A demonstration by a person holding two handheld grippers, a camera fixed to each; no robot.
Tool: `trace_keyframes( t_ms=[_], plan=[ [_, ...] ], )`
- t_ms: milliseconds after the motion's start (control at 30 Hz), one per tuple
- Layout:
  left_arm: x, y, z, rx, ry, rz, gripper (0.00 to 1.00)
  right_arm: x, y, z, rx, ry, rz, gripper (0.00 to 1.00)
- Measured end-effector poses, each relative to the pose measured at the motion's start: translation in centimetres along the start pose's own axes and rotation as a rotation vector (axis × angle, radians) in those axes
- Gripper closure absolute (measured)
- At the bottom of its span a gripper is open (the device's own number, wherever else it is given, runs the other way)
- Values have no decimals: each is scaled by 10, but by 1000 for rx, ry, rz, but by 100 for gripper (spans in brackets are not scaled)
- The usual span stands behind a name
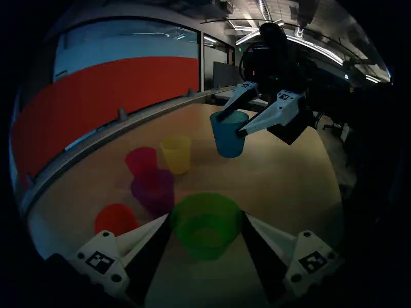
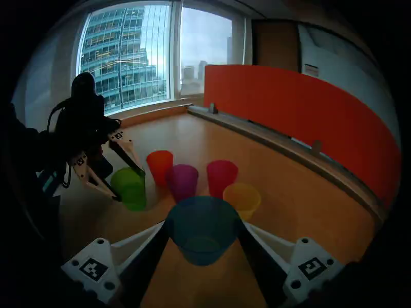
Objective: Pour water
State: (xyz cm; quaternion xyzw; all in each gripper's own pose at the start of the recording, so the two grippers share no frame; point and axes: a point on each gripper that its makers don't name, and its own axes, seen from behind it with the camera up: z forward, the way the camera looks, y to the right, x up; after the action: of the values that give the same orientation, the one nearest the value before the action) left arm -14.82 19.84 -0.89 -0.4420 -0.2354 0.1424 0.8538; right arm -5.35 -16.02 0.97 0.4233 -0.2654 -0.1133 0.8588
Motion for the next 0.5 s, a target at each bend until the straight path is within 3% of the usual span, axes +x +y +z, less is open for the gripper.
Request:
trace_keyframes(
  t_ms=[500],
  plan=[
    [-15, 1, 10, -15, -20, -19, 11, -22, 0, 9, 1, -41, 9, 6]
  ],
)
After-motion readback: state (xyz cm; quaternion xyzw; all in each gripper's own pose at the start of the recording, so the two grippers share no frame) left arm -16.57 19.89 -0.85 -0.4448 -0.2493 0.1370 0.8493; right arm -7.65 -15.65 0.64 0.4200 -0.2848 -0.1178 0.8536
